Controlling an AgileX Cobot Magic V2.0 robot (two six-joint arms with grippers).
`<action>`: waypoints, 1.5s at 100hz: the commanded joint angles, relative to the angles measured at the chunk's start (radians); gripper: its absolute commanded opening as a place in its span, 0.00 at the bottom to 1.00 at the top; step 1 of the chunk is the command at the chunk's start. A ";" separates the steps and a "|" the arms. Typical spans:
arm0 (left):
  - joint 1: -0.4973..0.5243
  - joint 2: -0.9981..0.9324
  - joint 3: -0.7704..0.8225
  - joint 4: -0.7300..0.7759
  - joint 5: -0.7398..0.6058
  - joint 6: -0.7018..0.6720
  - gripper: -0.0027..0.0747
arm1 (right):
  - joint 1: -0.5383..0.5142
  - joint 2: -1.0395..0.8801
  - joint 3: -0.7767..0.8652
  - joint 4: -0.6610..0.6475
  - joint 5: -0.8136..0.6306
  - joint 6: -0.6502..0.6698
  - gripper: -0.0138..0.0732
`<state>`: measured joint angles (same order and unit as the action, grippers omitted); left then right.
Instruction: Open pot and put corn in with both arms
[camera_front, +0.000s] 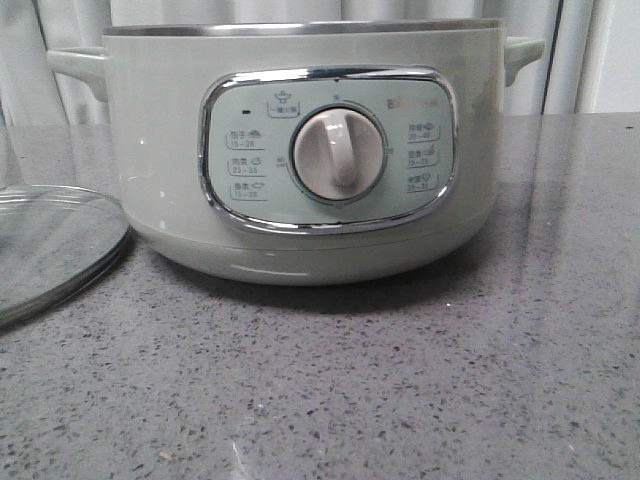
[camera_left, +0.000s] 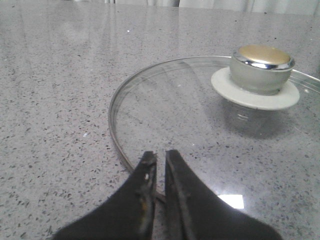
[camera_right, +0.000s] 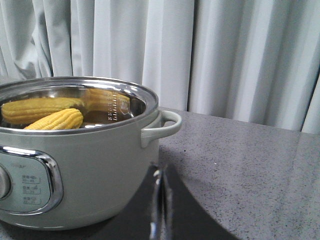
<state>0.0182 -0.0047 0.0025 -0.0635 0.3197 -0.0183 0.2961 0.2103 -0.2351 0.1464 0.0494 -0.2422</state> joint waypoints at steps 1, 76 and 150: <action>0.003 -0.030 0.021 -0.012 -0.045 -0.011 0.01 | -0.002 0.008 -0.025 0.002 -0.076 -0.013 0.08; 0.003 -0.030 0.021 -0.012 -0.045 -0.011 0.01 | -0.079 -0.071 0.074 -0.106 -0.225 -0.031 0.08; 0.003 -0.030 0.021 -0.012 -0.045 -0.011 0.01 | -0.383 -0.244 0.262 -0.226 0.128 0.196 0.08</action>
<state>0.0182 -0.0047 0.0025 -0.0652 0.3220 -0.0199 -0.0797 -0.0096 0.0101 -0.0122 0.1733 -0.1015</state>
